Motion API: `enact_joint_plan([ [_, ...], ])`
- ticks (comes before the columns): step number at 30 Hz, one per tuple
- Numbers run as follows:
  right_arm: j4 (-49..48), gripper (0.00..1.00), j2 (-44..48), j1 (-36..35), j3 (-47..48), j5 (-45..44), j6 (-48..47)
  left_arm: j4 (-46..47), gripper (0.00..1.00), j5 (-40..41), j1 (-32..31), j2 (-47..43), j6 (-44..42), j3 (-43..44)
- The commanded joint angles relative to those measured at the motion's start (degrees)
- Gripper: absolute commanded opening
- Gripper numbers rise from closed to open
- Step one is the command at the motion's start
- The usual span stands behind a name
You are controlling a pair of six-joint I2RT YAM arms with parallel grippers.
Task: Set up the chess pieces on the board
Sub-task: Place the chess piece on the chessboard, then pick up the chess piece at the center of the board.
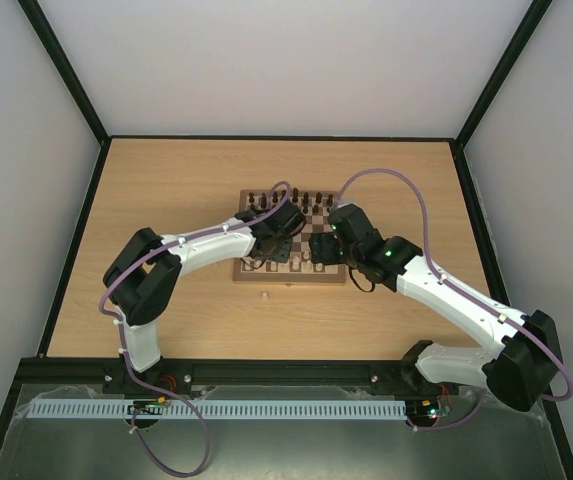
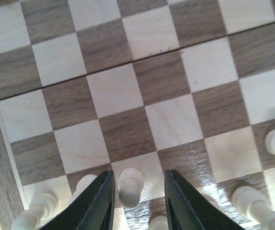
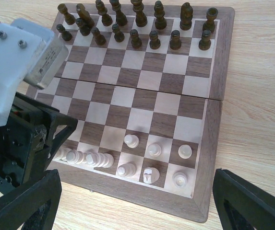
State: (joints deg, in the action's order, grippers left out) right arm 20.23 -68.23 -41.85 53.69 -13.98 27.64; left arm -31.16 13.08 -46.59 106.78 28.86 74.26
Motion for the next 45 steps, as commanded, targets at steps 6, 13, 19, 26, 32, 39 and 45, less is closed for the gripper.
enact_joint_plan([
  [6, 0.71, 0.87, -0.33, 0.25, -0.37, 0.03, -0.12, -2.15, 0.34, 0.57, 1.14, -1.54, -1.02, 4.31],
  [13, 0.63, 0.87, 0.06, 0.30, -0.34, 0.27, -0.04, -1.81, 0.47, 2.91, 1.92, -7.16, -1.16, 2.77],
  [19, 0.57, 0.91, -0.31, 0.25, -0.48, 0.37, -0.04, 3.72, 0.63, 4.84, 3.98, -15.93, -1.49, -3.78],
  [26, 0.63, 0.99, 0.80, 0.19, -0.61, -0.26, 0.04, 11.91, 0.88, 3.34, 4.89, -24.05, -0.52, -12.41],
  [32, -0.22, 0.99, 2.17, 0.25, -1.29, -0.65, 0.07, 19.91, 0.99, 2.33, 5.19, -32.75, 2.34, -20.86],
  [39, -1.07, 0.99, 2.63, 0.27, -1.63, -1.02, -0.01, 24.29, 0.99, 0.03, 5.19, -40.95, 4.34, -27.21],
  [45, -1.50, 0.99, 1.89, 0.21, -1.73, -0.42, -0.31, 24.56, 0.99, -1.09, 5.19, -42.31, 4.18, -27.56],
])
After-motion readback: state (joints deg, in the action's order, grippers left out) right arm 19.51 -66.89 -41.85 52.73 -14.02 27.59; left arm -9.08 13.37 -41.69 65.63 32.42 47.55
